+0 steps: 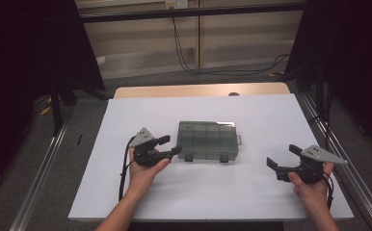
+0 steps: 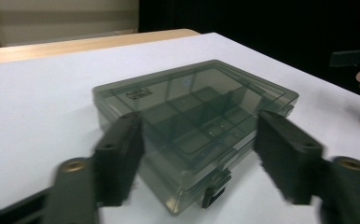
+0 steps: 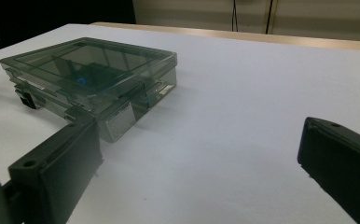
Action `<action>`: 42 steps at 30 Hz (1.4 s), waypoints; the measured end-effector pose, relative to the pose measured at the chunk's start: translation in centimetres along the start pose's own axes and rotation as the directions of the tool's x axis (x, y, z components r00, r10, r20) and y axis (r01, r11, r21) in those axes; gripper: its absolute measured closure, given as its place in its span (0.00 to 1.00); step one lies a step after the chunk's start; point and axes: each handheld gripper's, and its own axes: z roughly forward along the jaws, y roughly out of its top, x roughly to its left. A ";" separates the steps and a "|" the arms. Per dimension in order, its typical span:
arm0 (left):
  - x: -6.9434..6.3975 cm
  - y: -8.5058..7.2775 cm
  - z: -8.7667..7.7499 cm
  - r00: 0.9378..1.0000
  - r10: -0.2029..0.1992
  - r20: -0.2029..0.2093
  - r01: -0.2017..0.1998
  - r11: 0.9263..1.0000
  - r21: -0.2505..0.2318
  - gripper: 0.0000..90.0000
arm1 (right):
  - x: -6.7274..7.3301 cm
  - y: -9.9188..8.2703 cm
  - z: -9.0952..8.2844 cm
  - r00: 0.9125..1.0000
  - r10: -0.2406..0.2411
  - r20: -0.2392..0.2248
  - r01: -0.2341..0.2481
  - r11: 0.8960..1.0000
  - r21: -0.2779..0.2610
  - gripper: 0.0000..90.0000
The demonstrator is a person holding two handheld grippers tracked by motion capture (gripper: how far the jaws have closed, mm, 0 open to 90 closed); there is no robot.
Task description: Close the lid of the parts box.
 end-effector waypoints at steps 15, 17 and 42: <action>1.3 -1.9 -4.5 0.997 -0.025 -0.073 0.026 1.000 0.017 0.00 | -0.7 -0.1 -0.8 1.000 0.019 0.007 -0.019 1.000 -0.008 0.00; 1.5 -2.1 -5.0 0.996 -0.027 -0.083 0.029 0.999 0.020 0.00 | -0.8 -0.2 -0.8 1.000 0.022 0.011 -0.022 1.000 -0.007 0.00; 3.6 -4.2 -10.0 0.987 -0.053 -0.150 0.057 0.998 0.018 0.00 | -1.8 -0.8 -1.8 0.998 0.032 0.047 -0.032 0.999 0.003 0.00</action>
